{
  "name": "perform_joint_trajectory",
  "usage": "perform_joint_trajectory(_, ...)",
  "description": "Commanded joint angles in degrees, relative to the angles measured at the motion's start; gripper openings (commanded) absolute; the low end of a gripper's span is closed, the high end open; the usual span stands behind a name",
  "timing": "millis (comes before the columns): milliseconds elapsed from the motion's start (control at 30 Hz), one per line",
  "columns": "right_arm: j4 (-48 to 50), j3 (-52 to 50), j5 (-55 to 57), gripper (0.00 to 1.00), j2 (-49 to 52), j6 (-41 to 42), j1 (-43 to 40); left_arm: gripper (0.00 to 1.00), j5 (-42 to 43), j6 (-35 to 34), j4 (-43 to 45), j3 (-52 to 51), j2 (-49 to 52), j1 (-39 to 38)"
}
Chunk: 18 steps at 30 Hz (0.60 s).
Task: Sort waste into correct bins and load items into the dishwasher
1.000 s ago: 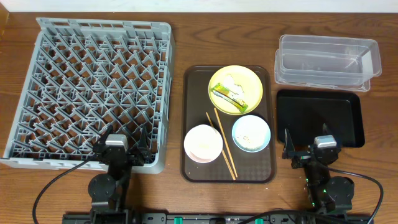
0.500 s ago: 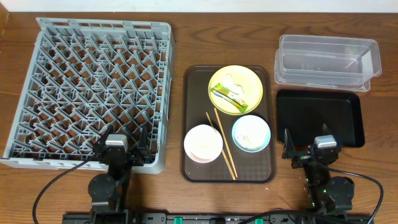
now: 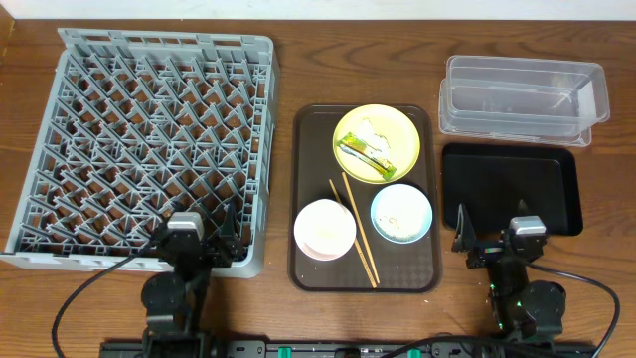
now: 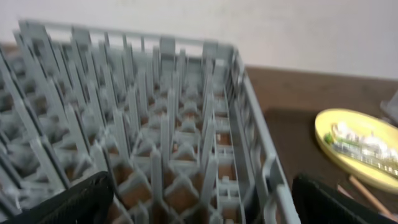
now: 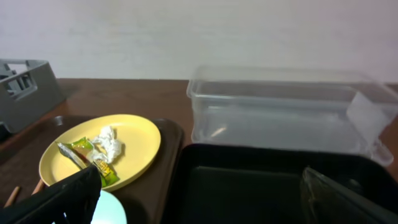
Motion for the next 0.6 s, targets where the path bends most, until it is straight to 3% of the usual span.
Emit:
perform_joint_trajectory(0,-2.95,3.67,0.83,0.99,1.7,3.43,-0.35,0.93,0.76,-1.44,-2.27,5.84,4.76,0.2)
perform_joint_trajectory(200,-8.44,12.15,0.79,0.99,10.84,3.43,-0.35,0.93,0.81,-1.44,-10.75,17.51,17.09,0.2)
perform_joint_trajectory(567,-21.97,38.07,-3.52,0.99,43.17,3.34,-0.35,0.93,0.81,-1.4,-35.12,41.66,39.63,0.2)
